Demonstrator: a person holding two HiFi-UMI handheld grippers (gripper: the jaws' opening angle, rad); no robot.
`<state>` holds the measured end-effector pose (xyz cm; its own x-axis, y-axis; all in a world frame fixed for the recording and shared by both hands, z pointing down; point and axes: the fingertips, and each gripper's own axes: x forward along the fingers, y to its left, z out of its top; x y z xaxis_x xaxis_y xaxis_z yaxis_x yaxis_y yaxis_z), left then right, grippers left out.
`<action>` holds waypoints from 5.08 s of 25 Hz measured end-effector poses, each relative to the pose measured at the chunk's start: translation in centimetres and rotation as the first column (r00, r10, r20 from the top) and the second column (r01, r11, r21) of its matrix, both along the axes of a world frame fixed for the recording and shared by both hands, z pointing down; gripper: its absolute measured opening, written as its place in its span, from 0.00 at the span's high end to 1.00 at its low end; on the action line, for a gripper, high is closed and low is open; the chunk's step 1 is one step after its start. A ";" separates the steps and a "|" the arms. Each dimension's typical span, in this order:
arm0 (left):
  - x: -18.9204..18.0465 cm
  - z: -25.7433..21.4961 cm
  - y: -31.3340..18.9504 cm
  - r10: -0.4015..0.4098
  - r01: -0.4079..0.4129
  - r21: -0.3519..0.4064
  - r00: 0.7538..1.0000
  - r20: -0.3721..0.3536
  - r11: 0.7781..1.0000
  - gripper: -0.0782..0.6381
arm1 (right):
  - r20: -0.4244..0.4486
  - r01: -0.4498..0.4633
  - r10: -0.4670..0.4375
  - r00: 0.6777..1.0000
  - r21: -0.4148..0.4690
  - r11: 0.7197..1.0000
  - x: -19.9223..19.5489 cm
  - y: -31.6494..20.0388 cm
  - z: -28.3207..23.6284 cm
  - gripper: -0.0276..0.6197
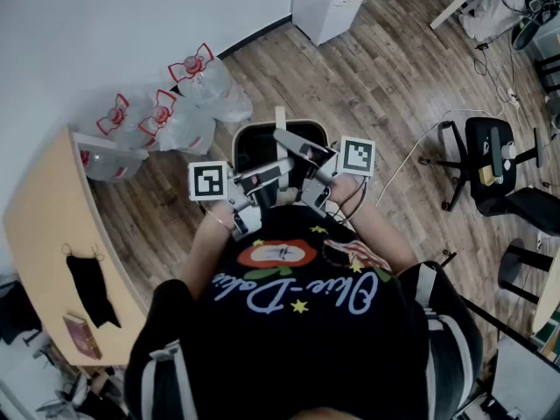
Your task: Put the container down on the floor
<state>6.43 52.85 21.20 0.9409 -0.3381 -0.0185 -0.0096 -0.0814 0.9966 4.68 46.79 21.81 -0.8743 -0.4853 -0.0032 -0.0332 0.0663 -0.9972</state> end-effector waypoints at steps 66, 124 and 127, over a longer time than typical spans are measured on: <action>10.5 1.1 -7.9 0.065 -0.065 -0.008 0.997 -0.031 0.998 0.82 | -0.058 -0.104 0.103 0.993 -0.003 0.995 11.2 -8.0 1.3 0.84; 0.3 3.2 -40.4 -0.057 0.053 -0.068 0.996 -0.070 0.996 0.82 | -0.117 0.045 -0.053 0.992 -0.070 0.997 0.1 -40.4 4.0 0.84; 0.9 3.7 -43.4 -0.108 0.103 -0.084 0.993 -0.054 0.991 0.82 | -0.123 0.101 -0.110 0.986 -0.079 0.992 0.5 -43.3 4.4 0.84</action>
